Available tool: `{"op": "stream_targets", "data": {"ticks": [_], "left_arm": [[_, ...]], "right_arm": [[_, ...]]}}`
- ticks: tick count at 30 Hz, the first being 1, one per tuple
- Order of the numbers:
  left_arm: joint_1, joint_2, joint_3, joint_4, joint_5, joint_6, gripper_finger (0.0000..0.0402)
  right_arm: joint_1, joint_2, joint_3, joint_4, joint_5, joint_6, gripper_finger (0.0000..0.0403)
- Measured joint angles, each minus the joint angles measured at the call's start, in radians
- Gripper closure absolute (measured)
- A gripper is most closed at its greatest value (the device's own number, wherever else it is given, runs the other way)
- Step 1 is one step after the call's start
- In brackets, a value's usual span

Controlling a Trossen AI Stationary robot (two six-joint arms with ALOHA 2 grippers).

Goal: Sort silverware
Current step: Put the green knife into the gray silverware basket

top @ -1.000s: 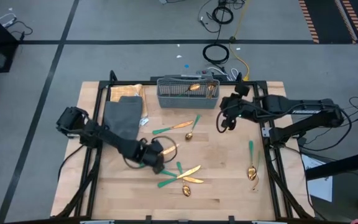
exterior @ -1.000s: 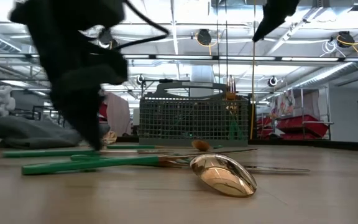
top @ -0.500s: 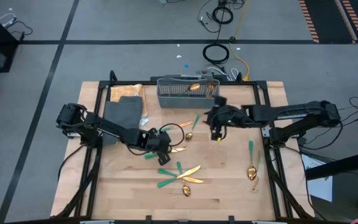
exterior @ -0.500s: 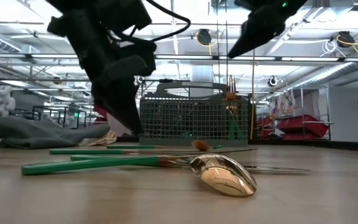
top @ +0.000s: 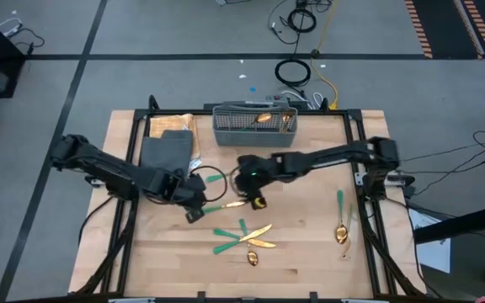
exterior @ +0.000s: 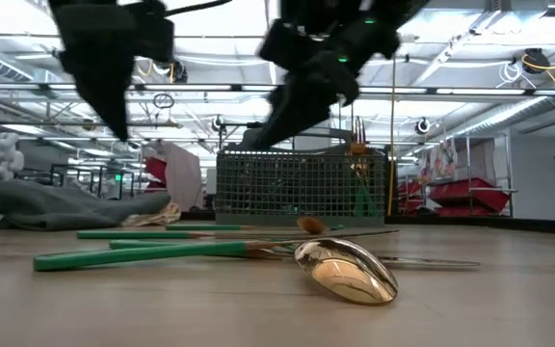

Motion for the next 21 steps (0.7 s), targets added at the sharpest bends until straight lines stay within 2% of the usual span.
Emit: {"op": "stream_targets", "data": {"ticks": [3, 11, 21], "left_arm": [[-0.024, -0.017, 0.000, -0.091, 0.003, -0.033, 0.0358], [-0.068, -0.028, 0.000, -0.319, 0.012, -0.104, 0.0358], [-0.134, -0.030, 0.000, -0.557, 0.069, -0.177, 0.0358]], "right_arm": [[0.017, 0.084, 0.134, -0.108, -0.013, -0.032, 0.0177], [0.079, 0.298, 0.433, -0.236, -0.012, -0.032, 0.0154], [0.086, 0.505, 0.593, -0.321, 0.027, 0.006, 0.0159]]}}
